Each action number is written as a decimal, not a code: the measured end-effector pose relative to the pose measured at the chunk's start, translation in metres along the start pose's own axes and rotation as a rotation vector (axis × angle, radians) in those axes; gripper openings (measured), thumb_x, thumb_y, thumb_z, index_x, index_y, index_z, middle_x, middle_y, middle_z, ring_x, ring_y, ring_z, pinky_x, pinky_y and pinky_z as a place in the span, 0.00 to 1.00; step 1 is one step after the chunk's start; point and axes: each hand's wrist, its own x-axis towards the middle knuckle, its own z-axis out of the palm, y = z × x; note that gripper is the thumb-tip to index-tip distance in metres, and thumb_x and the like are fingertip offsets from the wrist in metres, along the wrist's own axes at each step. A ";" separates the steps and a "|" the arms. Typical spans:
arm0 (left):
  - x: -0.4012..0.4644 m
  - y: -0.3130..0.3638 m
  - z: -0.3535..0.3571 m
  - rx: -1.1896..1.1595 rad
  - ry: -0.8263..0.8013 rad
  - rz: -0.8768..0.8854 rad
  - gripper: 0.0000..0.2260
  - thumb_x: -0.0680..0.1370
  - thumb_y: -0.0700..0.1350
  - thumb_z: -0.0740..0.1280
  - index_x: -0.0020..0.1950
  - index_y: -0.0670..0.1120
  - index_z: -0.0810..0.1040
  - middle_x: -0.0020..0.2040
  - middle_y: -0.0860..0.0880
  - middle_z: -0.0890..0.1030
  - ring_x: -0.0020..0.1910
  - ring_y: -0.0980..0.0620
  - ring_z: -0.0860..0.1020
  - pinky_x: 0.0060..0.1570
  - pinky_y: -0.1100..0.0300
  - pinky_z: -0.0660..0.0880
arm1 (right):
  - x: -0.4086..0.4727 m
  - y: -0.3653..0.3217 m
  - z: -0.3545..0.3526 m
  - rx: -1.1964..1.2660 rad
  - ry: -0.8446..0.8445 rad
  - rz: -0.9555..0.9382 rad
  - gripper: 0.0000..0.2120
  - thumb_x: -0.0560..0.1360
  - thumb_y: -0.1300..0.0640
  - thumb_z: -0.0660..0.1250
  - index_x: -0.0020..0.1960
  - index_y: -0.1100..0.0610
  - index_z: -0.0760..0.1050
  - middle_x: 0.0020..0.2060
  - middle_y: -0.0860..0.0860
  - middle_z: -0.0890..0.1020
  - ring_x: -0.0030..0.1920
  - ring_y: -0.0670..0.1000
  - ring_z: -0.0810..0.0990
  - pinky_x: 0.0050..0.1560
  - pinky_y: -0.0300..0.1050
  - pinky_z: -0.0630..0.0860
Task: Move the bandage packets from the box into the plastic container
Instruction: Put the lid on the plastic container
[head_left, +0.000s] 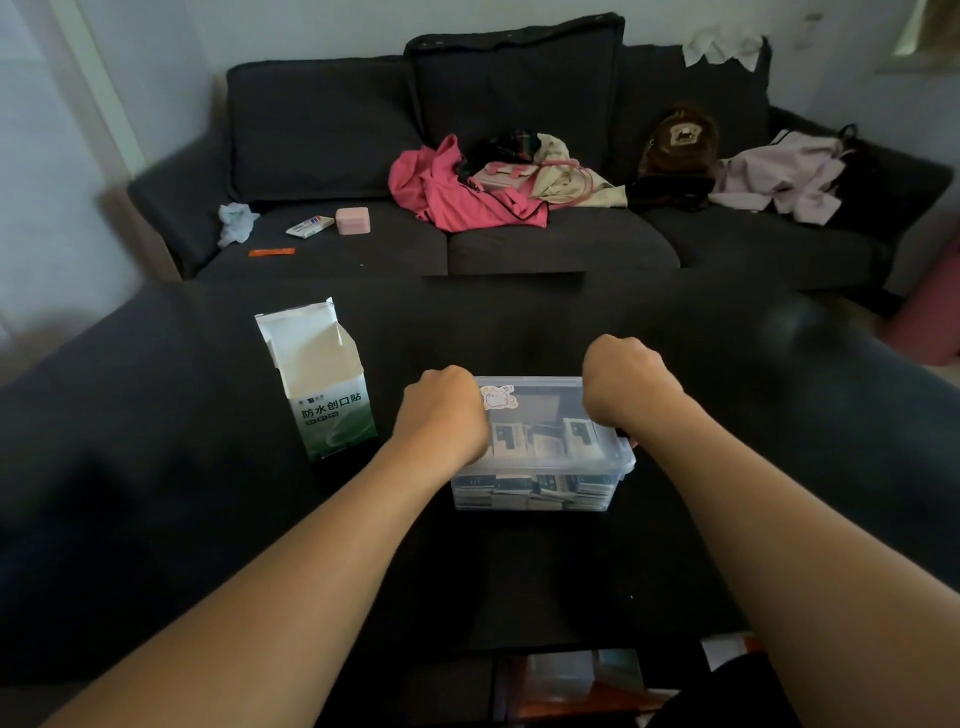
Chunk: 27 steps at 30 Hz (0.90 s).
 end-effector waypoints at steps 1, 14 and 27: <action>0.001 0.000 0.001 -0.005 -0.005 -0.003 0.09 0.79 0.39 0.68 0.59 0.40 0.77 0.55 0.42 0.79 0.54 0.41 0.80 0.46 0.53 0.76 | -0.001 -0.001 0.001 -0.019 -0.003 0.004 0.09 0.78 0.63 0.67 0.41 0.58 0.70 0.39 0.55 0.78 0.39 0.52 0.81 0.45 0.46 0.82; -0.017 -0.112 -0.070 -0.356 0.474 -0.119 0.09 0.77 0.44 0.68 0.38 0.52 0.82 0.42 0.50 0.84 0.44 0.48 0.80 0.41 0.58 0.71 | -0.041 -0.129 0.046 0.282 -0.068 -0.877 0.28 0.76 0.56 0.72 0.74 0.49 0.69 0.69 0.50 0.75 0.61 0.52 0.79 0.63 0.54 0.76; -0.174 -0.296 -0.093 -0.038 0.607 -0.197 0.52 0.61 0.60 0.81 0.79 0.50 0.61 0.72 0.47 0.70 0.70 0.42 0.69 0.65 0.45 0.71 | -0.195 -0.292 0.075 0.885 -0.524 -0.733 0.07 0.80 0.60 0.68 0.48 0.64 0.80 0.34 0.59 0.83 0.21 0.47 0.78 0.20 0.38 0.72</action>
